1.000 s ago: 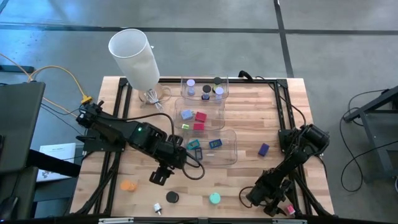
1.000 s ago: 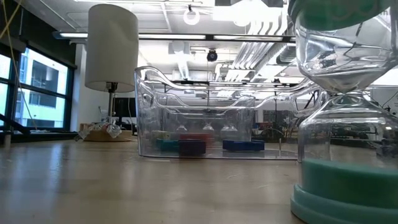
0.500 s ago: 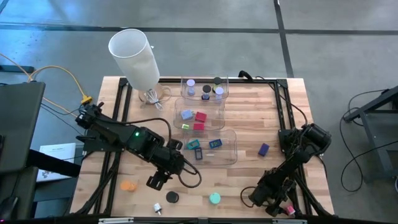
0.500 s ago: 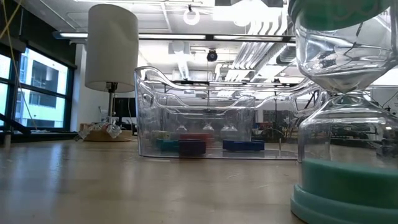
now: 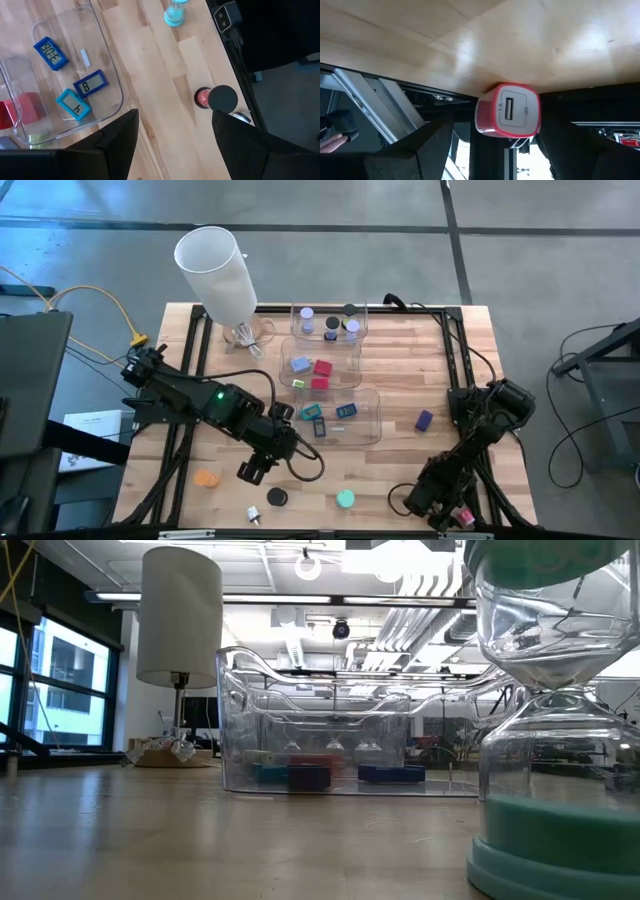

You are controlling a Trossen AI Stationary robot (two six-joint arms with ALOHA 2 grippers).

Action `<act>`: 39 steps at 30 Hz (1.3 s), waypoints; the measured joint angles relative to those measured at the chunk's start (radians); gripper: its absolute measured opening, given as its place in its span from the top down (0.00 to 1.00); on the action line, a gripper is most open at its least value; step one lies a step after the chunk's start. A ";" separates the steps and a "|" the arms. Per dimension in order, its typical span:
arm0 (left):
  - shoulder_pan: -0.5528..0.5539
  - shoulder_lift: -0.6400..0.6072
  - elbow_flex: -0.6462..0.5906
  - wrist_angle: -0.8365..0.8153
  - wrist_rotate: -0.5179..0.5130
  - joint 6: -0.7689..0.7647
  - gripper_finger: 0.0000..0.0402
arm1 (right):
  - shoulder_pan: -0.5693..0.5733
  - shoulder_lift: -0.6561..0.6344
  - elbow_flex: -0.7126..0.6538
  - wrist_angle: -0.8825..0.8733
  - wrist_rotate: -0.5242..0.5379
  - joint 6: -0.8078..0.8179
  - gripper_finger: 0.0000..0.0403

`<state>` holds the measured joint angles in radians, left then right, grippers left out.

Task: Pick & Place Office items
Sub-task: Put the small red charger adapter into the middle transparent bin

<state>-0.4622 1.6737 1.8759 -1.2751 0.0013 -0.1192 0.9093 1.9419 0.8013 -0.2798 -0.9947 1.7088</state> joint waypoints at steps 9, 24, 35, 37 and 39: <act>0.000 0.000 0.000 0.000 0.000 0.000 0.39 | 0.008 -0.001 0.000 -0.001 0.012 -0.003 0.57; 0.000 0.000 0.000 0.001 0.000 0.000 0.39 | 0.007 -0.001 0.000 -0.007 0.017 -0.039 0.73; 0.003 0.000 0.000 0.009 -0.007 0.000 0.39 | -0.039 -0.003 0.001 -0.071 0.029 -0.146 0.73; 0.003 0.000 0.000 0.013 -0.007 0.000 0.39 | -0.047 -0.007 0.007 -0.093 0.042 -0.175 0.73; 0.004 0.000 0.000 0.017 -0.007 0.000 0.39 | -0.056 -0.016 0.009 -0.112 0.048 -0.193 0.73</act>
<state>-0.4584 1.6737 1.8759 -1.2584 -0.0055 -0.1188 0.8532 1.9262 0.8107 -0.3919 -0.9467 1.5162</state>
